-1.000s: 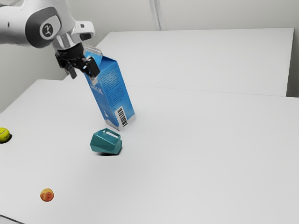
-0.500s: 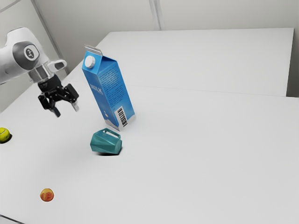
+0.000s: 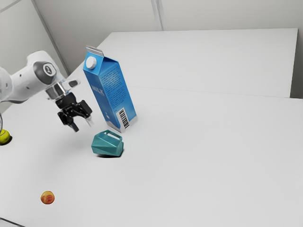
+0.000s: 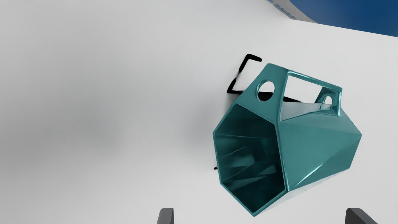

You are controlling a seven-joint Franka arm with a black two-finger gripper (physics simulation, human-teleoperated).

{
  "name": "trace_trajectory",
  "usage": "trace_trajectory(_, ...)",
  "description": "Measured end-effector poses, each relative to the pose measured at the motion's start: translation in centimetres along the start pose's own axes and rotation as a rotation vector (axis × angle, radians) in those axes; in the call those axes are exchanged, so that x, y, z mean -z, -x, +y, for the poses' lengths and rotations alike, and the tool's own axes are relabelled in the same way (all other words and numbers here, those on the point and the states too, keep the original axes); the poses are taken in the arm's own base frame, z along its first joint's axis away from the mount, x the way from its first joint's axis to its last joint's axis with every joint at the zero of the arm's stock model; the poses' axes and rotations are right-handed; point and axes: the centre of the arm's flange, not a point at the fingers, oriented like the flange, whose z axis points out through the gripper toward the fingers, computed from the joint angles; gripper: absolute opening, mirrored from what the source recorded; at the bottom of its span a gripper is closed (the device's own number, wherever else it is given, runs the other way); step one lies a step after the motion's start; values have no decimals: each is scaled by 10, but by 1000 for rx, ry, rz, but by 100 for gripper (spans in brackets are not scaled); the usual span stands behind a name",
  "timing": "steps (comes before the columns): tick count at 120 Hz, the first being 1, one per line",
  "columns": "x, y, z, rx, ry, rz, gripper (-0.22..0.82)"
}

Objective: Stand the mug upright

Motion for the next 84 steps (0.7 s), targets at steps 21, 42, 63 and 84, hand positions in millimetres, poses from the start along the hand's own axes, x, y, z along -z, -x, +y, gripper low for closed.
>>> trace_trajectory(21,-18,-10,-7,-27,101,18,60)
trace_trajectory(42,-44,-7,-9,-37,196,8,60)
trace_trajectory(63,-59,-3,-9,-49,253,5,60)
trace_trajectory(84,-72,-3,-8,-54,302,7,60)
